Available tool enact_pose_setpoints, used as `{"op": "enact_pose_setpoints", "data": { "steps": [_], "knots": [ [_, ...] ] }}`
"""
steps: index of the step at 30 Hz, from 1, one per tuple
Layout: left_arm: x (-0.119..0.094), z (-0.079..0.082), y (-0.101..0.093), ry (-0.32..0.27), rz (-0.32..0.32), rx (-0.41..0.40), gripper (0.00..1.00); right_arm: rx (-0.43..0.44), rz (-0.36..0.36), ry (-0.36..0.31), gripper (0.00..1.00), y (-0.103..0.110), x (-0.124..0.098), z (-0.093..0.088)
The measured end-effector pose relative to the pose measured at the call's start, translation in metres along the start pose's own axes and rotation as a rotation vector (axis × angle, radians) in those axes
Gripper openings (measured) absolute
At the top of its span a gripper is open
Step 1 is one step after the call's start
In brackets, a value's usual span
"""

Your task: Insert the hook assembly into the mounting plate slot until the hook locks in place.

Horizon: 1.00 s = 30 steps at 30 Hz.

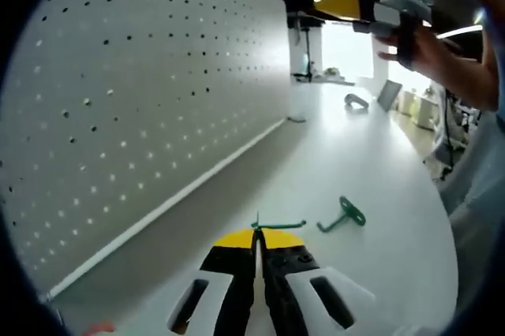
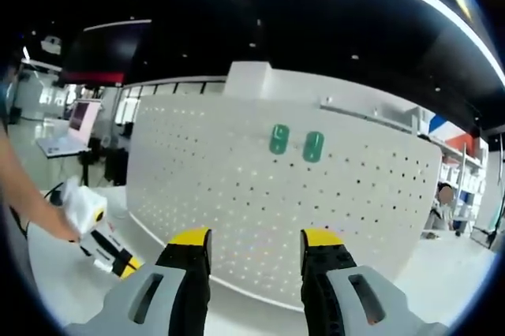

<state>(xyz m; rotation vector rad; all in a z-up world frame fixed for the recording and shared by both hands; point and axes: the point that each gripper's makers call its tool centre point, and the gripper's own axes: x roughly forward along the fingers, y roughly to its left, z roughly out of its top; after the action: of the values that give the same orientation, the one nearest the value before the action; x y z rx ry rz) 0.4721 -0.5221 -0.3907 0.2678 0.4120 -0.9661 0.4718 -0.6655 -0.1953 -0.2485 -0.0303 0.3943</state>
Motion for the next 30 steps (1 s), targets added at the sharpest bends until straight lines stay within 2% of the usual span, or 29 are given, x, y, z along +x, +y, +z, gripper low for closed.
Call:
{"op": "enact_pose_setpoints", "data": {
  "steps": [6, 14, 30],
  "knots": [
    [-0.004, 0.007, 0.002, -0.001, 0.002, 0.004, 0.02, 0.002, 0.024, 0.011, 0.45, 0.010, -0.001, -0.005],
    [-0.017, 0.025, 0.008, -0.021, 0.020, 0.021, 0.02, -0.005, 0.069, 0.004, 0.44, 0.031, 0.001, -0.001],
    [-0.057, 0.088, 0.018, -0.113, 0.083, 0.118, 0.02, -0.029, 0.154, -0.040, 0.44, 0.069, -0.001, 0.019]
  ]
}}
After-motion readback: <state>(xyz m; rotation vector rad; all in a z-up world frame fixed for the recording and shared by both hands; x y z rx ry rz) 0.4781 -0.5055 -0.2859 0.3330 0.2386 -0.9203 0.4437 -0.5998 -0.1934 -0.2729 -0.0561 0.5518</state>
